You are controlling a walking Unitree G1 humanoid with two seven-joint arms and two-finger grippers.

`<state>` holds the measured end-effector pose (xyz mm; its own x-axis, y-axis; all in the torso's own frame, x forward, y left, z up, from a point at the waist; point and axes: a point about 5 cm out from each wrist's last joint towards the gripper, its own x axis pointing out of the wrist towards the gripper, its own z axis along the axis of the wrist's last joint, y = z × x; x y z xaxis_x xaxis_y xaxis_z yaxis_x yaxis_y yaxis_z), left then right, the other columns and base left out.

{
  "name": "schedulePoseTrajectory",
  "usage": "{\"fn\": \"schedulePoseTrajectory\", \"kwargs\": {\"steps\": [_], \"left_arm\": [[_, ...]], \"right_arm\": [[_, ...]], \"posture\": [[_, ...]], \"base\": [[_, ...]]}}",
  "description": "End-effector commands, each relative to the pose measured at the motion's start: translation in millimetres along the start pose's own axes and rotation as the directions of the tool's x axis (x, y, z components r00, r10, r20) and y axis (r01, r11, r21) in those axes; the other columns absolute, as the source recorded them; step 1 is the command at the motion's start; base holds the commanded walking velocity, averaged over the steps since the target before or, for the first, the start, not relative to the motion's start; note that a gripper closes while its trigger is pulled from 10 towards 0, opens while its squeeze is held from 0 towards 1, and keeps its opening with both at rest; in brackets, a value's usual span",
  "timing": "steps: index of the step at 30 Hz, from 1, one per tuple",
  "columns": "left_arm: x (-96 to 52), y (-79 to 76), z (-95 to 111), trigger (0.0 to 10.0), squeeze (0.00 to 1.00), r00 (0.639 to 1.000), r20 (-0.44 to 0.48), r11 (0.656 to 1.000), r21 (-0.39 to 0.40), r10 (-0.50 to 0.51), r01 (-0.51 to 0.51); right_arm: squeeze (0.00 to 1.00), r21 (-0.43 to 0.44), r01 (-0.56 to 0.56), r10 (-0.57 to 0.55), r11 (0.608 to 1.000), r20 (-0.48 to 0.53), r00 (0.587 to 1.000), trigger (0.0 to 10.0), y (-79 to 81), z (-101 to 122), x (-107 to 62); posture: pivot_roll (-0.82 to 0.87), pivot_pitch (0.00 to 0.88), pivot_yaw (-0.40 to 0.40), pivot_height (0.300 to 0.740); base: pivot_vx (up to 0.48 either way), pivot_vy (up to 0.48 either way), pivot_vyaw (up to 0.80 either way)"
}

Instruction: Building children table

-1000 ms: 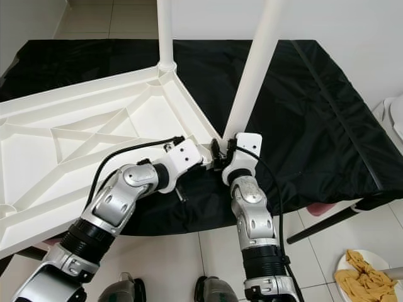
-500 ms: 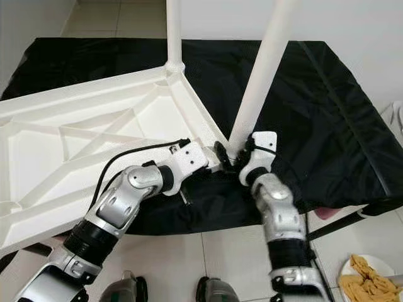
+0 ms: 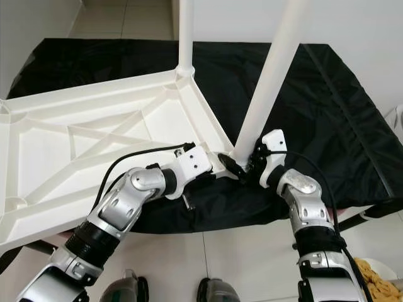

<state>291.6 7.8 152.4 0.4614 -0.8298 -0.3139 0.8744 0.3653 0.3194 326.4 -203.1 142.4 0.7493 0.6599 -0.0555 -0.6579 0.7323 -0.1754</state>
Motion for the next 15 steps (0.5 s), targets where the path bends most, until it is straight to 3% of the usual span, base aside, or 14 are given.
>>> {"fn": "schedulePoseTrajectory", "kwargs": {"steps": [1, 4, 5, 6, 15], "left_arm": [[1.1, -7.8, 5.0, 10.0, 0.00, 0.998, 0.055, 0.999, -0.021, -0.040, 0.041], [0.9, -8.6, 5.5, 10.0, 0.00, 0.997, 0.057, 0.999, -0.015, -0.044, 0.045], [0.9, -8.4, 5.7, 10.0, 0.00, 0.997, 0.057, 0.999, -0.015, -0.043, 0.043], [0.9, -8.6, 5.7, 10.0, 0.00, 0.998, 0.056, 0.999, -0.016, -0.042, 0.043], [0.6, -11.2, 5.8, 10.0, 0.00, 0.997, 0.057, 0.999, -0.019, -0.046, 0.047]], "right_arm": [[0.00, -0.010, -0.009, 0.009, 1.000, -0.042, 0.999, 10.0, -5.9, -5.4, -6.2], [0.00, -0.004, -0.041, 0.041, 0.999, -0.054, 0.998, 10.0, -4.9, -8.2, -7.4], [0.00, 0.014, -0.055, 0.056, 0.998, -0.064, 0.996, 4.6, -3.6, -11.1, -8.1], [0.00, 0.032, -0.078, 0.081, 0.996, -0.076, 0.994, 0.0, -1.7, -16.0, -9.7], [0.00, 0.101, -0.084, 0.094, 0.991, -0.096, 0.991, 0.0, 1.3, -30.1, -17.0]], "posture": [[0.04, 0.067, -0.041, 0.740], [0.04, 0.066, -0.041, 0.740], [0.04, 0.065, -0.042, 0.740], [0.04, 0.067, -0.041, 0.740], [0.04, 0.070, -0.040, 0.740]], "base": [[0.000, 0.000, 0.00], [0.000, 0.000, 0.00], [0.000, 0.000, 0.00], [0.000, 0.000, 0.00], [0.000, 0.000, 0.00]]}}
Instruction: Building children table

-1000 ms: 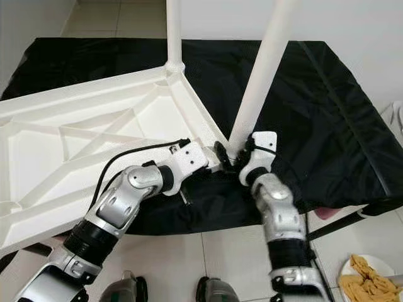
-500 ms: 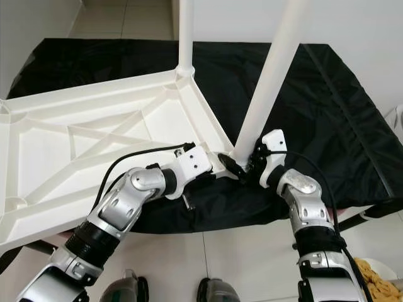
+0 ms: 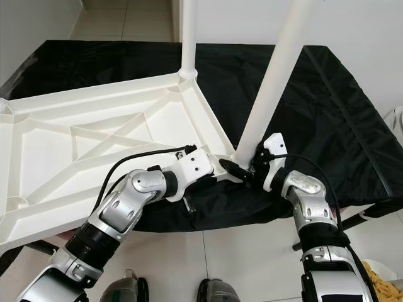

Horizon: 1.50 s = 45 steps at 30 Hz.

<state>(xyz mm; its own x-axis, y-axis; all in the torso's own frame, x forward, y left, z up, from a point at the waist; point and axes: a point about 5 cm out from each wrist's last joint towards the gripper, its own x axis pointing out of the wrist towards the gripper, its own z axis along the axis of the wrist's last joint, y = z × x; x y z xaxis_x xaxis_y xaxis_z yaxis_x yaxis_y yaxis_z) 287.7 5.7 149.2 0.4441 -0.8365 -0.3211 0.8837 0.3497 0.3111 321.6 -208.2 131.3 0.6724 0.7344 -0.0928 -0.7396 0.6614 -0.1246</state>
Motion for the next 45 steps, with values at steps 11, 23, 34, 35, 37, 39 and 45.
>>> {"fn": "schedulePoseTrajectory", "kwargs": {"steps": [11, 23, 34, 35, 37, 39, 45], "left_arm": [[0.9, -8.3, 6.8, 10.0, 0.00, 0.998, 0.059, 0.999, -0.018, -0.032, 0.033], [1.8, -9.4, 7.4, 10.0, 0.00, 0.997, 0.063, 0.999, -0.018, -0.037, 0.038], [2.5, -10.8, 8.4, 10.0, 0.00, 0.997, 0.066, 0.999, -0.019, -0.040, 0.041], [2.5, -10.8, 8.4, 10.0, 0.00, 0.997, 0.066, 0.999, -0.019, -0.040, 0.041], [2.4, -11.0, 8.4, 10.0, 0.00, 0.997, 0.066, 0.999, -0.022, -0.036, 0.037], [2.2, -11.0, 8.4, 10.0, 0.00, 0.997, 0.065, 0.999, -0.024, -0.033, 0.035], [1.6, -10.7, 8.2, 10.0, 0.00, 0.997, 0.065, 0.999, -0.028, -0.030, 0.032]], "right_arm": [[0.00, 0.109, 0.222, -0.218, 0.969, -0.044, 0.975, 0.0, -0.3, -23.3, -2.7], [0.00, 0.166, 0.492, -0.482, 0.854, -0.099, 0.870, 0.0, 11.7, -24.1, 19.5], [0.00, 0.162, 0.722, -0.704, 0.673, -0.160, 0.692, 0.0, 36.6, -17.4, 36.7], [0.00, 0.162, 0.722, -0.704, 0.673, -0.160, 0.692, 0.0, 36.6, -17.4, 36.7], [0.00, 0.162, 0.759, -0.740, 0.630, -0.169, 0.650, 0.0, 42.3, -13.6, 41.0], [0.00, 0.157, 0.762, -0.746, 0.628, -0.158, 0.647, 0.4, 44.3, -10.2, 42.7], [0.00, 0.155, 0.770, -0.754, 0.619, -0.158, 0.638, 10.0, 40.5, -8.7, 39.5]], "posture": [[0.03, 0.071, -0.047, 0.740], [0.02, 0.072, -0.046, 0.740], [0.02, 0.080, -0.047, 0.740], [0.02, 0.080, -0.047, 0.740], [0.03, 0.082, -0.050, 0.740], [0.03, 0.087, -0.050, 0.740], [0.03, 0.092, -0.049, 0.740]], "base": [[0.000, 0.000, 0.00], [0.000, 0.000, 0.00], [0.000, 0.000, 0.00], [0.000, 0.000, 0.00], [0.000, 0.000, 0.00], [0.000, 0.000, 0.00], [0.000, 0.000, 0.00]]}}
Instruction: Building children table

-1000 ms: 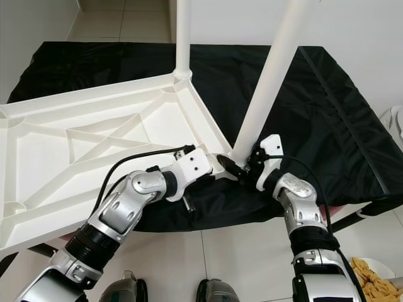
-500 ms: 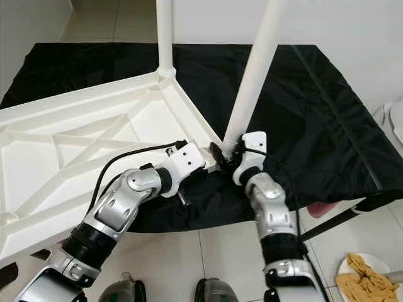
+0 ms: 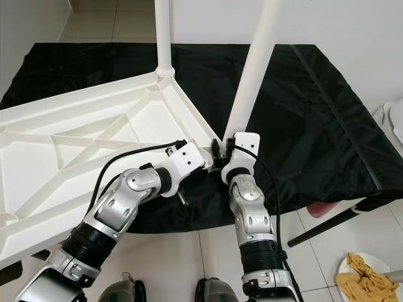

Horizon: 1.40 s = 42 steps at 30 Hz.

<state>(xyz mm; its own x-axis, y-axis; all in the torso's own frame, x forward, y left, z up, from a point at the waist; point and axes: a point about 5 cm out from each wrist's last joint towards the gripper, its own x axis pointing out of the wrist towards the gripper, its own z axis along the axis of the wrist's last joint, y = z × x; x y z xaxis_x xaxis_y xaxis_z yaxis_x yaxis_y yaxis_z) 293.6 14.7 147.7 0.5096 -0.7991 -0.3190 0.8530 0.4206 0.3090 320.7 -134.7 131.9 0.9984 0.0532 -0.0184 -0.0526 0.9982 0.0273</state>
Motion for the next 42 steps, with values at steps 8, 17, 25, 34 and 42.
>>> {"fn": "schedulePoseTrajectory", "kwargs": {"steps": [8, 17, 25, 34, 42], "left_arm": [[4.2, -19.0, 14.3, 10.0, 0.00, 0.991, 0.087, 0.995, 0.003, -0.103, 0.103], [3.8, -19.2, 14.3, 10.0, 0.00, 0.991, 0.088, 0.995, 0.001, -0.097, 0.098], [3.7, -19.2, 14.1, 10.0, 0.00, 0.992, 0.086, 0.995, 0.001, -0.096, 0.097], [3.2, -18.7, 14.7, 10.0, 0.00, 0.992, 0.086, 0.995, 0.005, -0.095, 0.095], [2.3, -17.7, 14.0, 10.0, 0.00, 0.993, 0.083, 0.996, 0.004, -0.090, 0.090]], "right_arm": [[1.00, -0.030, 0.085, -0.087, 0.996, -0.077, 0.993, 10.0, -30.8, -14.2, -1.5], [0.00, -0.078, -0.043, 0.042, 0.996, -0.010, 0.999, 10.0, -50.8, -4.6, -0.7], [0.00, -0.123, -0.299, 0.302, 0.946, 0.005, 0.953, 10.0, -63.5, 2.3, -4.2], [0.00, -0.105, -0.561, 0.550, 0.821, -0.117, 0.827, 10.0, -75.0, -17.3, -18.1], [0.00, -0.082, -0.576, 0.564, 0.813, -0.132, 0.815, 0.0, -79.3, -20.8, -20.5]], "posture": [[0.03, 0.096, -0.051, 0.740], [0.04, 0.097, -0.052, 0.740], [0.04, 0.097, -0.048, 0.740], [0.05, 0.096, -0.049, 0.740], [0.05, 0.097, -0.052, 0.740]], "base": [[0.000, 0.000, 0.00], [0.000, 0.000, 0.00], [0.000, 0.000, 0.00], [0.000, 0.000, 0.00], [0.000, 0.000, 0.00]]}}
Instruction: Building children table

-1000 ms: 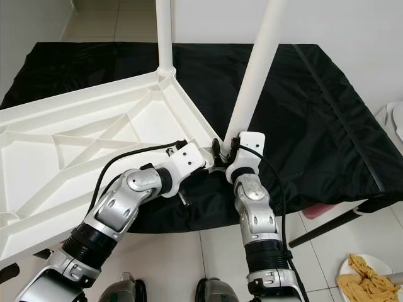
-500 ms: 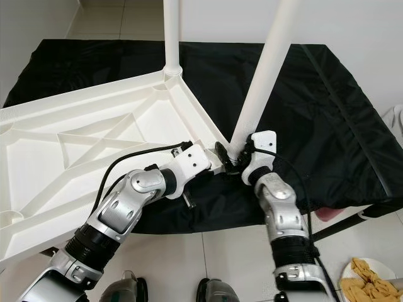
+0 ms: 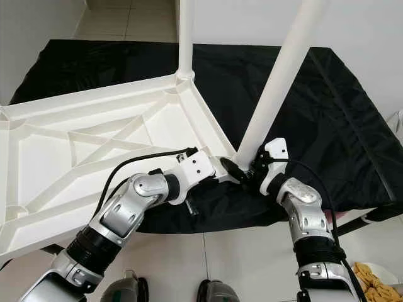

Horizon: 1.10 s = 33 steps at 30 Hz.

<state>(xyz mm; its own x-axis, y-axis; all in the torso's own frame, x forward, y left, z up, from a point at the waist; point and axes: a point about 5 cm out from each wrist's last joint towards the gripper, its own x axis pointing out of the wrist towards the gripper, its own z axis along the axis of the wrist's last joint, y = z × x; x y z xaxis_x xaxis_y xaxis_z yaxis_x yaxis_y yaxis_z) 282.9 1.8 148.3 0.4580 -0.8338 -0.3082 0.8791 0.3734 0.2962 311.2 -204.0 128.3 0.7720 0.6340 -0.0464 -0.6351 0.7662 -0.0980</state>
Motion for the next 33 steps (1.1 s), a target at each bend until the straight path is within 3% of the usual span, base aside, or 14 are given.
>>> {"fn": "schedulePoseTrajectory", "kwargs": {"steps": [1, 12, 17, 19, 25, 33], "left_arm": [[-2.0, -3.3, 6.9, 10.0, 0.00, 0.998, 0.052, 0.999, -0.003, -0.035, 0.035], [-2.8, -3.2, 6.7, 10.0, 0.00, 0.998, 0.050, 1.000, -0.002, -0.031, 0.031], [-2.1, -4.1, 7.5, 10.0, 0.00, 0.998, 0.053, 0.999, -0.002, -0.034, 0.034], [-1.4, -4.3, 8.1, 10.0, 0.00, 0.998, 0.055, 0.999, -0.001, -0.035, 0.035], [-1.3, -4.2, 8.4, 10.0, 0.00, 0.998, 0.056, 0.999, 0.000, -0.035, 0.035], [-1.5, -3.4, 8.3, 10.0, 0.00, 0.998, 0.055, 0.999, 0.002, -0.036, 0.036]], "right_arm": [[0.00, 0.050, 0.021, -0.016, 0.999, -0.088, 0.996, 0.0, -1.6, -19.8, -11.3], [0.00, 0.122, 0.030, -0.019, 0.992, -0.089, 0.996, 0.0, -4.9, -26.6, -15.9], [0.00, 0.141, 0.087, -0.080, 0.986, -0.058, 0.995, 0.0, -2.8, -25.9, -9.2], [0.00, 0.150, 0.163, -0.158, 0.975, -0.040, 0.987, 0.0, -1.2, -25.6, -1.9], [0.00, 0.166, 0.183, -0.183, 0.969, -0.016, 0.983, 0.0, 5.6, -24.6, 4.8], [0.00, 0.169, 0.201, -0.202, 0.965, -0.012, 0.979, 0.0, 2.7, -23.0, 4.6]], "posture": [[0.05, 0.097, -0.052, 0.740], [0.05, 0.095, -0.054, 0.740], [0.05, 0.094, -0.056, 0.740], [0.05, 0.091, -0.059, 0.740], [0.05, 0.090, -0.057, 0.740], [0.04, 0.090, -0.053, 0.740]], "base": [[0.000, 0.000, 0.00], [0.000, 0.000, 0.00], [0.000, 0.000, 0.00], [0.000, 0.000, 0.00], [0.000, 0.000, 0.00], [0.000, 0.000, 0.00]]}}
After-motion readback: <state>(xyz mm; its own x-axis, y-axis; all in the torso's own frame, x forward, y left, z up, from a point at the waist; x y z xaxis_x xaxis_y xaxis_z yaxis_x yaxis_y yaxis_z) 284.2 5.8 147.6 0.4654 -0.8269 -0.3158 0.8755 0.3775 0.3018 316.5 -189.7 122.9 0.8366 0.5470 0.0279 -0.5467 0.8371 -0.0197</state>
